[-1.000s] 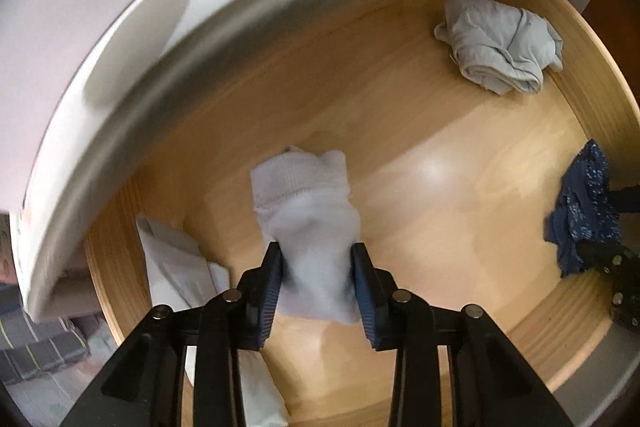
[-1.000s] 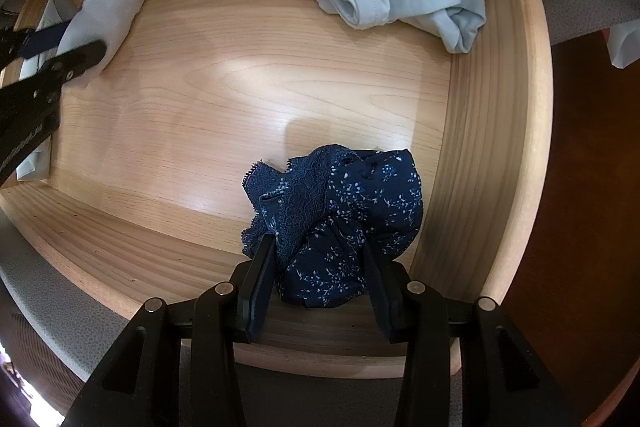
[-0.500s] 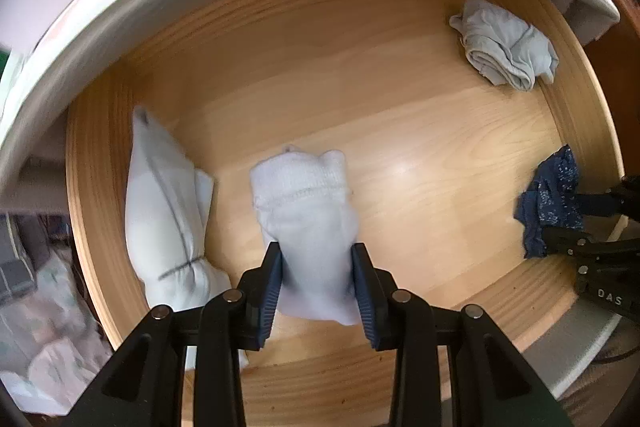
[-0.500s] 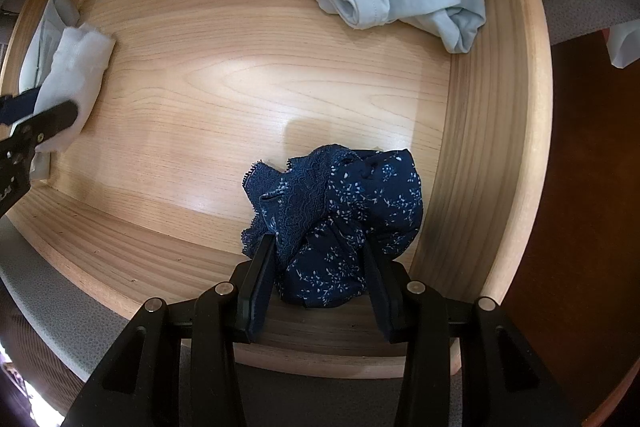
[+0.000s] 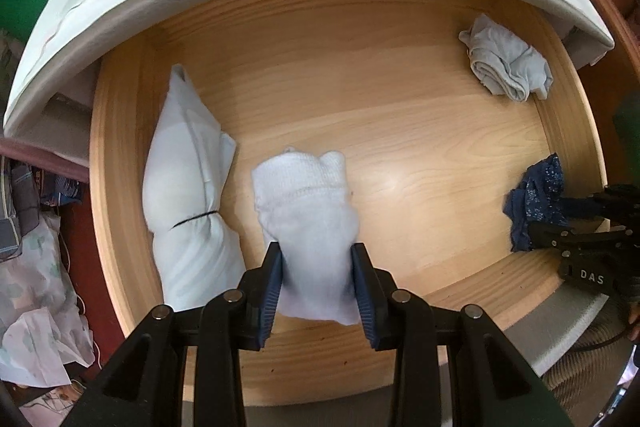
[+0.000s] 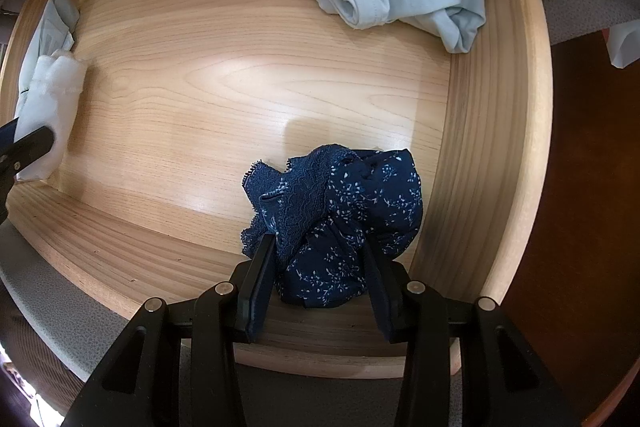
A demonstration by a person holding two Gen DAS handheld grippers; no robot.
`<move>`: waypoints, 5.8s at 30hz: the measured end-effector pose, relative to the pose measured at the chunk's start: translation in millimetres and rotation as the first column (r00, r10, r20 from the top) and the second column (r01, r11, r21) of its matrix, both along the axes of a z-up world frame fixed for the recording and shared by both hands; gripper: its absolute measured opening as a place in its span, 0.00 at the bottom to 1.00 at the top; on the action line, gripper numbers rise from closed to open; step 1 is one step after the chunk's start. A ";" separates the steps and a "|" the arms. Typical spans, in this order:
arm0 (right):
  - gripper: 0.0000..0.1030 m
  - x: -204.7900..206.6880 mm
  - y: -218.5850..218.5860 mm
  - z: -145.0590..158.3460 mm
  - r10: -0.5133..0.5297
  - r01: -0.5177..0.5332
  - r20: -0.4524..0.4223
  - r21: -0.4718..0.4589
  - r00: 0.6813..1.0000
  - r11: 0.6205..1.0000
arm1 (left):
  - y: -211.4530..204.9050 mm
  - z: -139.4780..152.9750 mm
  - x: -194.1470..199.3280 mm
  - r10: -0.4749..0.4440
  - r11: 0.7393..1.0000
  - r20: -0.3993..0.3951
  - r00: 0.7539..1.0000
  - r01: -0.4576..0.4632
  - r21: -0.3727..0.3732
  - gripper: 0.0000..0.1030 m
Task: Take underwear out of drawer
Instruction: 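Lift the white sock with the left gripper out of the drawer, then carry the white sock into the pink box and open the left gripper, then move the open left gripper back over the drawer, then lift the navy floral underwear with the right gripper up over the pink box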
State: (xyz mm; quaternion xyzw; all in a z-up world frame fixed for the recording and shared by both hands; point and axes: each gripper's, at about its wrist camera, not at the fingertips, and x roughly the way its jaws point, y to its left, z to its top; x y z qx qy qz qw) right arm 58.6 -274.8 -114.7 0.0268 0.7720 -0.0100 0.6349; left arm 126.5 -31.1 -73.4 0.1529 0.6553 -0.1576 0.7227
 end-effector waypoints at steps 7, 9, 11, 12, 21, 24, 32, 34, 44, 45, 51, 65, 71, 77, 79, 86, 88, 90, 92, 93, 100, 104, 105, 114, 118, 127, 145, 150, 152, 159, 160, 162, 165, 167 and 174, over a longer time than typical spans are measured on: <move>0.38 0.4 -0.4 -2.2 0.001 -0.001 -0.002 -0.002 1.000 1.000 | 11.7 5.2 -11.2 0.006 1.000 0.050 0.999 -0.005 -0.024 0.33; 0.38 1.0 -0.1 -2.8 0.000 0.000 -0.003 -0.004 1.000 1.000 | 14.2 9.4 -14.6 0.008 1.000 0.068 0.998 -0.006 -0.030 0.33; 0.38 1.2 -0.1 -3.1 0.000 0.000 -0.003 -0.004 1.000 1.000 | 15.1 17.9 -15.8 0.015 0.999 0.083 0.996 -0.012 -0.036 0.33; 0.38 1.1 -0.1 -3.0 0.001 -0.001 -0.003 -0.004 1.000 1.000 | 16.7 25.3 -15.1 0.018 0.999 0.088 0.996 -0.014 -0.044 0.33; 0.38 1.1 0.3 -3.2 0.001 -0.001 -0.004 -0.004 1.000 1.000 | 20.1 77.7 -18.1 0.049 0.995 0.162 0.986 -0.034 -0.094 0.33; 0.38 1.1 0.5 -3.3 0.001 -0.001 -0.004 -0.005 1.000 1.000 | 21.5 102.0 -17.4 0.056 0.993 0.176 0.983 -0.036 -0.114 0.33; 0.38 1.2 0.9 -3.5 0.001 -0.001 -0.004 -0.005 1.000 1.000 | 15.9 150.0 -27.0 0.035 0.987 0.233 0.972 0.003 -0.162 0.33; 0.38 1.1 0.9 -3.4 0.001 -0.001 -0.004 -0.005 1.000 1.000 | 13.6 160.4 -28.1 0.035 0.984 0.240 0.970 0.008 -0.178 0.33; 0.38 1.2 1.5 -3.7 0.001 -0.001 -0.005 -0.006 1.000 1.000 | 3.2 220.8 -23.6 0.040 0.972 0.334 0.942 0.041 -0.233 0.33; 0.38 1.1 1.4 -3.6 0.000 0.000 -0.004 -0.006 1.000 1.000 | 2.7 227.1 -21.9 0.044 0.970 0.344 0.938 0.042 -0.240 0.33; 0.38 1.1 1.6 -3.7 0.000 0.000 -0.004 -0.006 1.000 1.000 | -1.0 262.1 -1.3 0.082 0.965 0.396 0.915 0.026 -0.259 0.33; 0.38 1.2 2.4 -4.0 -0.001 0.001 -0.004 -0.007 1.000 1.000 | -22.5 287.0 58.4 0.115 0.974 0.479 0.870 -0.005 -0.225 0.33; 0.38 1.8 2.6 -4.3 0.000 0.000 -0.003 -0.005 1.000 1.000 | -31.8 275.6 88.1 0.129 0.978 0.466 0.875 -0.033 -0.208 0.33; 0.38 2.6 3.0 -4.6 -0.001 0.001 -0.002 -0.006 1.000 1.000 | -35.5 253.6 111.2 0.141 0.980 0.458 0.878 -0.057 -0.192 0.33; 0.38 2.7 3.1 -4.5 0.000 0.000 -0.003 -0.006 1.000 1.000 | -37.9 245.0 117.0 0.138 0.981 0.444 0.885 -0.061 -0.183 0.33; 0.38 3.3 3.5 -4.9 0.000 0.000 -0.002 -0.006 1.000 1.000 | -41.3 215.1 136.3 0.151 0.983 0.407 0.901 -0.095 -0.154 0.33; 0.38 2.7 3.6 -4.8 0.000 0.000 -0.003 -0.006 1.000 1.000 | -41.5 210.8 139.6 0.153 0.984 0.405 0.901 -0.101 -0.148 0.33; 0.38 2.7 3.7 -4.8 0.000 0.000 -0.003 -0.006 1.000 1.000 | -41.9 206.8 141.7 0.152 0.984 0.402 0.903 -0.101 -0.145 0.33; 0.38 3.0 3.9 -5.0 0.000 0.000 -0.003 -0.007 1.000 1.000 | -42.0 204.1 143.2 0.148 0.986 0.406 0.902 -0.100 -0.137 0.33; 0.38 2.6 3.9 -4.9 -0.001 0.001 -0.003 -0.007 1.000 1.000 | -41.8 203.6 143.5 0.149 0.985 0.404 0.902 -0.101 -0.138 0.34; 0.38 3.2 4.3 -5.3 -0.001 0.001 -0.004 -0.008 1.000 1.000 | -40.7 202.8 144.9 0.166 0.982 0.394 0.904 -0.117 -0.146 0.38; 0.38 3.0 4.4 -5.2 0.001 -0.001 -0.004 -0.007 1.000 1.000 | -39.9 203.7 144.2 0.169 0.982 0.394 0.903 -0.121 -0.145 0.39; 0.38 2.8 4.4 -5.1 0.001 -0.001 -0.004 -0.007 1.000 1.000 | -39.7 204.2 143.8 0.168 0.983 0.397 0.903 -0.120 -0.141 0.39; 0.39 3.2 4.1 -5.8 0.002 -0.002 -0.004 -0.008 1.000 1.000 | -29.5 216.1 127.2 0.166 0.982 0.417 0.894 -0.112 -0.151 0.40; 0.39 3.0 4.3 -5.7 0.002 -0.003 -0.004 -0.008 1.000 1.000 | -23.3 224.9 108.6 0.152 0.984 0.430 0.890 -0.097 -0.146 0.40; 0.39 2.9 4.7 -5.9 0.004 -0.004 -0.005 -0.008 1.000 1.000 | -1.6 235.4 52.7 0.147 0.983 0.461 0.875 -0.079 -0.164 0.41; 0.39 2.9 5.6 -6.3 0.004 -0.004 -0.006 -0.009 1.000 1.000 | 13.0 100.9 -22.3 0.235 0.968 0.263 0.936 -0.201 -0.151 0.46; 0.39 3.3 5.9 -6.6 0.004 -0.004 -0.006 -0.010 1.000 1.000 | 5.8 74.9 -33.3 0.234 0.970 0.257 0.937 -0.209 -0.120 0.46; 0.39 3.0 5.9 -6.5 0.005 -0.005 -0.006 -0.010 1.000 1.000 | 2.6 68.2 -37.4 0.232 0.971 0.259 0.938 -0.208 -0.117 0.46; 0.39 2.9 6.2 -6.7 0.005 -0.005 -0.006 -0.010 1.000 1.000 | -7.7 59.8 -44.8 0.207 0.978 0.297 0.932 -0.188 -0.090 0.46; 0.38 2.9 6.3 -6.7 0.005 -0.005 -0.007 -0.010 1.000 1.000 | -7.8 60.2 -45.4 0.205 0.978 0.302 0.931 -0.185 -0.093 0.46; 0.39 2.8 6.3 -6.7 0.004 -0.004 -0.006 -0.010 1.000 1.000 | -7.3 58.5 -46.4 0.204 0.979 0.305 0.930 -0.185 -0.090 0.46; 0.38 2.8 6.5 -6.7 0.004 -0.005 -0.006 -0.010 1.000 1.000 | -6.3 56.5 -46.9 0.208 0.978 0.311 0.927 -0.197 -0.067 0.46; 0.38 2.5 5.4 -7.4 0.007 -0.007 -0.004 -0.010 1.000 1.000 | -6.5 56.5 -47.8 0.201 0.980 0.317 0.927 -0.193 -0.057 0.46; 0.35 0.1 5.3 -6.2 0.023 -0.023 0.012 -0.019 1.000 1.000 | 0.0 56.5 -47.2 0.222 0.975 0.304 0.926 -0.203 -0.095 0.46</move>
